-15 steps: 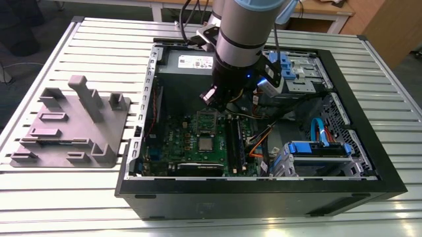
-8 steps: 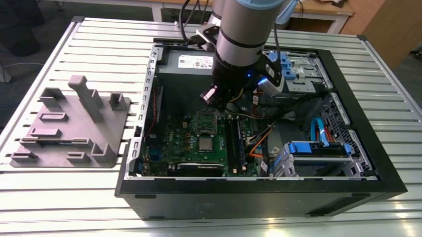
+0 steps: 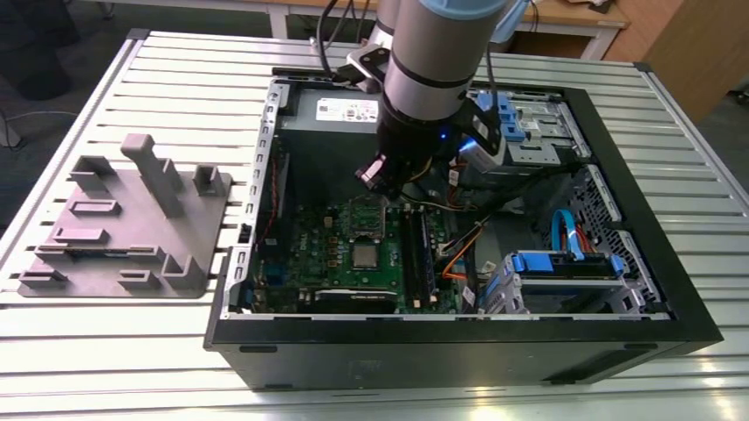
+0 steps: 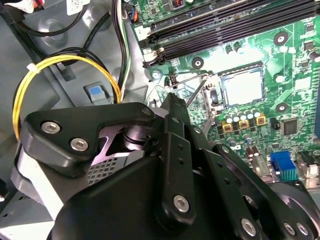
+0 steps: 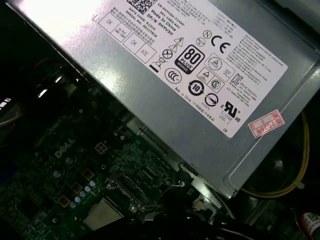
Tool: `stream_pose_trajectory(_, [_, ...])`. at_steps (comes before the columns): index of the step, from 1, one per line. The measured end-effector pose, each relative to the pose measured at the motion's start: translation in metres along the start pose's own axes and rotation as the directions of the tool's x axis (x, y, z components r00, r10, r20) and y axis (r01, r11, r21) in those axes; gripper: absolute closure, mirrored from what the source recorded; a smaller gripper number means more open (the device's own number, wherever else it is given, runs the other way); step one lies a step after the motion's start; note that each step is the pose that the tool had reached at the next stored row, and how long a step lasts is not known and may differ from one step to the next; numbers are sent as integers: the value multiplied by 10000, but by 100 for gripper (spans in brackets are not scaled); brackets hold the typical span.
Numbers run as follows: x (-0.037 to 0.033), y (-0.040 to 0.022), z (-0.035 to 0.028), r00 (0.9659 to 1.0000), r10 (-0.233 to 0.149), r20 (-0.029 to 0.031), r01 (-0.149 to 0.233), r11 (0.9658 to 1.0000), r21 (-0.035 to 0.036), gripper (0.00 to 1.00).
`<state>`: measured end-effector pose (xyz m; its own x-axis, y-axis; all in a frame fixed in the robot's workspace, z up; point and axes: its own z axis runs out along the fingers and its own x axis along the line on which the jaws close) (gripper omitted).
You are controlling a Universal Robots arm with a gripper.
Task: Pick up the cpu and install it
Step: 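Close the cpu cover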
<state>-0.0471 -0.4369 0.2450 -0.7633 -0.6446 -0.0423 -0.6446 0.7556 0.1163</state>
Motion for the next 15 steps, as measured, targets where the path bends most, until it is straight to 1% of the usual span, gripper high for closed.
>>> stream_pose_trajectory(8, [52,-58,-10,9998,-201,-25,201,9998,-8,89])
stream_pose_trajectory(15, [115,-129,-21,9995,-299,-37,299,9996,-13,89])
